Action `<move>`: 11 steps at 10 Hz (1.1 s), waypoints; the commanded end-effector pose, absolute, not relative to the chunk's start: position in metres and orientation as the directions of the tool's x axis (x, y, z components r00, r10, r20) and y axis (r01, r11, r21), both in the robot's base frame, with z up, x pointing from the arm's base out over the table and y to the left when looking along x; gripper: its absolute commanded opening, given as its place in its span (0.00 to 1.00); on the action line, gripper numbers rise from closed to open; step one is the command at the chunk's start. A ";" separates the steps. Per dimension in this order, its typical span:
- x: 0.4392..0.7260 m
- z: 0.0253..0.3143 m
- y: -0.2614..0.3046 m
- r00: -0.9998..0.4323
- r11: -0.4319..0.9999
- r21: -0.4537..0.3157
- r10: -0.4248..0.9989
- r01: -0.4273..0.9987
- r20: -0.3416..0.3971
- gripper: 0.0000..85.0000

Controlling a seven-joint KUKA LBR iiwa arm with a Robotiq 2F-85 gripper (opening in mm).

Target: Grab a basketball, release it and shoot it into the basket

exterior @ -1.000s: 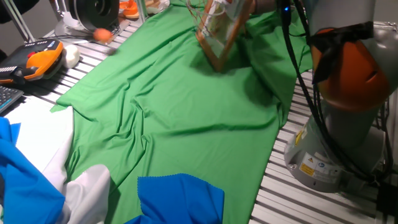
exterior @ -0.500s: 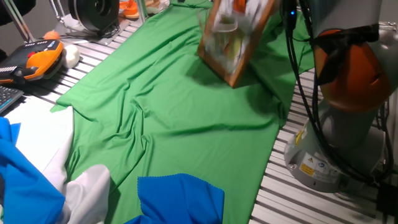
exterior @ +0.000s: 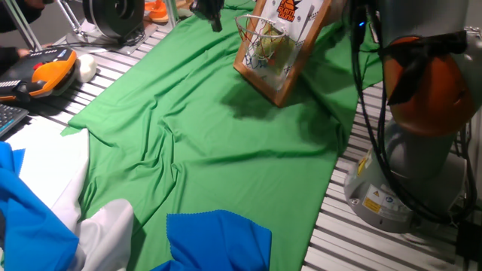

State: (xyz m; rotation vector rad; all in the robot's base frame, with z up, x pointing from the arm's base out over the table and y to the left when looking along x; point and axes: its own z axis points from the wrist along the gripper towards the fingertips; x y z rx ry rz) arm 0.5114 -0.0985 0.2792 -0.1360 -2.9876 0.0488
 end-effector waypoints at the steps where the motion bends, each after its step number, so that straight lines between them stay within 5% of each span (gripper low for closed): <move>1: 0.512 0.281 -0.085 -0.966 0.965 -0.094 0.252 0.246 0.062 0.00; 2: 0.517 0.283 -0.086 -0.953 0.948 -0.120 0.300 0.295 0.026 0.00; 5: 0.527 0.283 -0.094 -0.965 0.968 -0.084 0.244 0.236 0.097 0.00; 11: 0.524 0.284 -0.071 -0.978 0.980 -0.113 0.177 0.165 0.108 0.00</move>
